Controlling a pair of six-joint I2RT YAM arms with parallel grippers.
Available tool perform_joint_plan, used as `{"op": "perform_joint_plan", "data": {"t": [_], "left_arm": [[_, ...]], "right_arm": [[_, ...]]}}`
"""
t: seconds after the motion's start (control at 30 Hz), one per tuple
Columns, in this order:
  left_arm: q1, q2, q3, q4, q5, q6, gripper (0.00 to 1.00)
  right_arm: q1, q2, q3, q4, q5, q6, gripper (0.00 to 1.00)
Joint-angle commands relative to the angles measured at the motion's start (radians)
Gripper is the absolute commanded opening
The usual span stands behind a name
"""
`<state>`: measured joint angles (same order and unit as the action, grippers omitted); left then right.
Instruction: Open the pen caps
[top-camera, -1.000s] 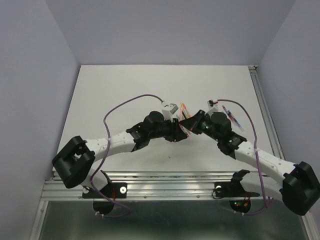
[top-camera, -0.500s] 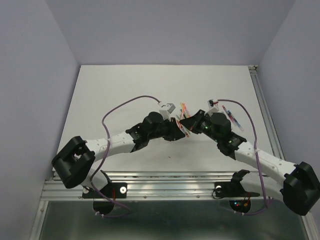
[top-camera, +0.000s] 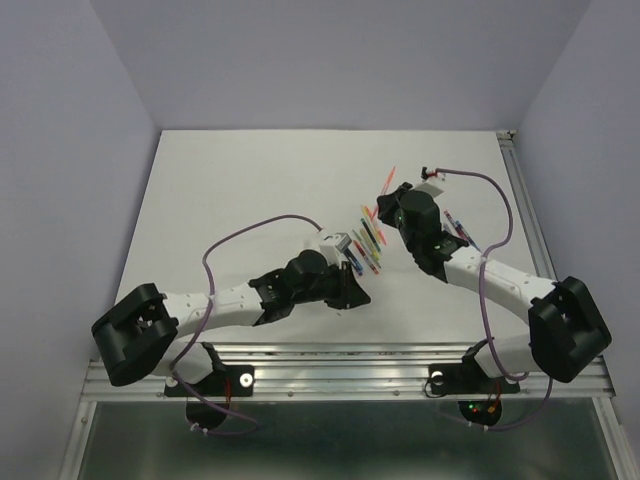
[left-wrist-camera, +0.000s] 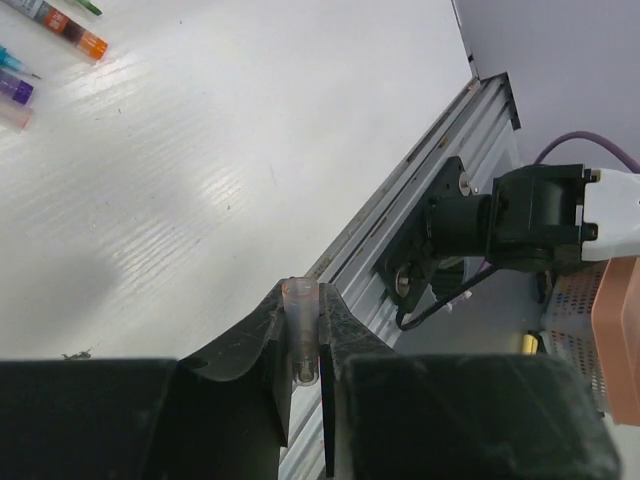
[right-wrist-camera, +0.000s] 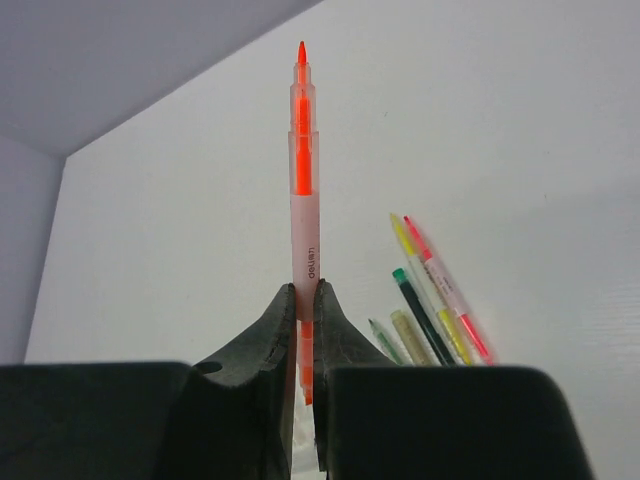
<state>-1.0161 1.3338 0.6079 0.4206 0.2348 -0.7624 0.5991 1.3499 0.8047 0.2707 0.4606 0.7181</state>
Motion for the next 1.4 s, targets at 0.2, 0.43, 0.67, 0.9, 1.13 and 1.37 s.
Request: {"op": "perform_joint_plan", "data": {"t": [0.2,0.43,0.67,0.9,1.13,1.37], "left_arm": [[0.042,0.076,0.119,-0.298,-0.199,-0.049,0.0],[0.108,0.209,0.191,-0.371,-0.227,-0.06,0.01],[0.142,0.306,0.285,-0.446,-0.296,-0.035,0.08],[0.149,0.361,0.34,-0.533,-0.351,-0.037,0.17],[0.149,0.393,0.368,-0.557,-0.348,-0.032,0.23],[0.149,0.369,0.375,-0.569,-0.344,-0.026,0.4]], "right_arm": [[-0.045,0.032,0.044,-0.128,-0.066,-0.213,0.01],[-0.082,0.041,-0.056,-0.189,-0.091,-0.169,0.01],[-0.105,0.051,-0.09,-0.248,-0.1,-0.146,0.01],[-0.111,0.064,-0.101,-0.264,-0.142,-0.14,0.01],[-0.111,0.074,-0.101,-0.266,-0.138,-0.151,0.01],[-0.111,0.103,-0.084,-0.288,-0.137,-0.246,0.01]]}}
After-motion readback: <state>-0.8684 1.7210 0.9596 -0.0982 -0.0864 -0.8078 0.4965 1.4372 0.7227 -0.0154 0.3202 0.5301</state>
